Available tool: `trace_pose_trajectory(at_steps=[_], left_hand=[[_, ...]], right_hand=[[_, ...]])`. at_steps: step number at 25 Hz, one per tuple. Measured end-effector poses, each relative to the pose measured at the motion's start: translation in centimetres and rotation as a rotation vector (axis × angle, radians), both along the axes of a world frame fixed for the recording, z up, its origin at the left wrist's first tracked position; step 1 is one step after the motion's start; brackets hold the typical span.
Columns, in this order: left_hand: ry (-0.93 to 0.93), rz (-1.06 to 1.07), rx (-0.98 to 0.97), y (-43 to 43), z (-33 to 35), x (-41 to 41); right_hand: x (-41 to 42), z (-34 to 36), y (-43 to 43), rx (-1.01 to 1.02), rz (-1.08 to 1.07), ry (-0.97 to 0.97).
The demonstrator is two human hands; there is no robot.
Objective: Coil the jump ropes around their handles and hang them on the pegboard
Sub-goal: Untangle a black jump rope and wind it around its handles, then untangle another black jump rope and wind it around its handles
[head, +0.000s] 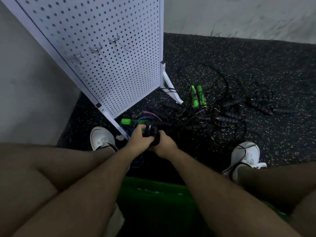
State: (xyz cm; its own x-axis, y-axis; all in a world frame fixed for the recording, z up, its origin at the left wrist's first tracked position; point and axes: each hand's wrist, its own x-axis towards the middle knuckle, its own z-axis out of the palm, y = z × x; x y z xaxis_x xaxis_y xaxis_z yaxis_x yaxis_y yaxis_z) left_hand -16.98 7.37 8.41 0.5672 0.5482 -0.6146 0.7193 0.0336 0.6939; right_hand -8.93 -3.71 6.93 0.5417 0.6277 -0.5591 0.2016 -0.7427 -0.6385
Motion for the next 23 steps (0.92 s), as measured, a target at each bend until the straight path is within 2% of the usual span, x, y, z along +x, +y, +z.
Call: trace_pose_trajectory(at_steps=[3,11,18,20,23], left_hand=[[0.032,0.02,-0.04,0.7,-3.7,-1.7],[0.072,0.128,0.131,2.3,-8.3,-3.3],[0.204,0.074,0.177,2.3,-8.5,-3.6],[0.166,0.101,0.191,1.8,-7.3,-3.6],[0.216,0.182,0.265,0.8,-6.6,-3.7]], right_hand=[[-1.9,-3.4,1.3,0.002,0.017,0.068],[-2.1,-6.2,2.6,0.013,-0.001,0.204],[-3.6,-6.6,2.6,-0.013,0.024,0.162],[-3.7,-5.9,2.5,0.014,0.001,0.127],[-4.3,-5.1,3.0,0.054,-0.031,0.051]])
